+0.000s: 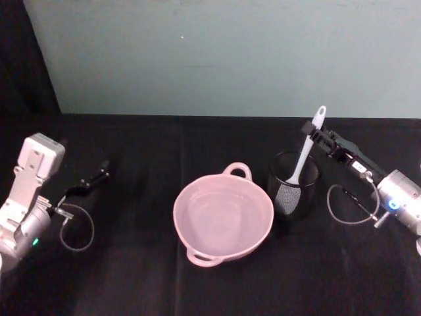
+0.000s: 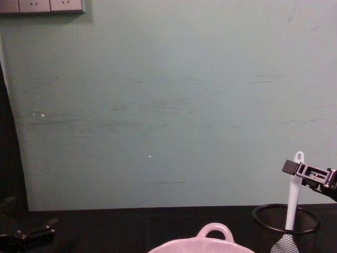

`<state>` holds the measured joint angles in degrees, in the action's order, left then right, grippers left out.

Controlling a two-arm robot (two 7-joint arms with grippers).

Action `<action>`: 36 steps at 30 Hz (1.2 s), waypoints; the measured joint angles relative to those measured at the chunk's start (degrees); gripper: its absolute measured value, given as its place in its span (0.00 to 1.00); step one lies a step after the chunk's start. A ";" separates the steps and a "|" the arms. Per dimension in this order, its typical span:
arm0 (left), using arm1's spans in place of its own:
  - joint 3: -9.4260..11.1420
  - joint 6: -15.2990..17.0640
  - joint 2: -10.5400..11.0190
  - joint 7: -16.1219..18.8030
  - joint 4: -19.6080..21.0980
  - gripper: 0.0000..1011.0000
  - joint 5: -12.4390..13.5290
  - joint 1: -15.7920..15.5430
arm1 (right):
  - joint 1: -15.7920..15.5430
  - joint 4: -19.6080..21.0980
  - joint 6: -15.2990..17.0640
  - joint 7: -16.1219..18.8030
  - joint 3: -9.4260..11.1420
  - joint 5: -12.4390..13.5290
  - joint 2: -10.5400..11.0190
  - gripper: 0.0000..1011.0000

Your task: Use the one hand to pick up the spoon and stir the clear water in the bowl.

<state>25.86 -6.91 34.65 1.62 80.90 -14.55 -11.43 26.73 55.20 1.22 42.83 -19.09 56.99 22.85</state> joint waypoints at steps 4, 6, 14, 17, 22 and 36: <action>0.00 0.00 0.00 0.00 0.00 0.99 0.00 0.00 | -0.29 0.31 0.04 -1.06 0.03 -0.41 0.17 0.72; 0.00 0.00 0.00 0.00 0.00 0.99 0.00 0.00 | -0.53 0.80 0.17 -1.80 0.02 -0.72 0.36 0.75; 0.00 0.00 0.00 0.00 0.00 0.99 0.00 0.00 | -4.94 13.27 3.13 -15.25 -0.89 -7.37 5.68 0.97; 0.00 0.00 0.00 0.00 0.00 0.99 0.00 0.00 | -7.31 18.67 3.37 -18.99 -0.75 -10.38 8.07 0.99; 0.00 0.00 0.00 0.00 0.00 0.99 0.00 0.00 | -11.48 25.89 2.55 -22.20 1.02 -13.77 11.53 0.99; 0.00 0.00 0.00 0.00 0.00 0.99 0.00 0.00 | -13.45 31.33 -0.29 -35.16 -1.34 -35.12 15.78 0.99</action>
<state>25.86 -6.91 34.65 1.62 80.90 -14.55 -11.43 13.28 86.53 0.93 7.67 -20.43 21.88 38.64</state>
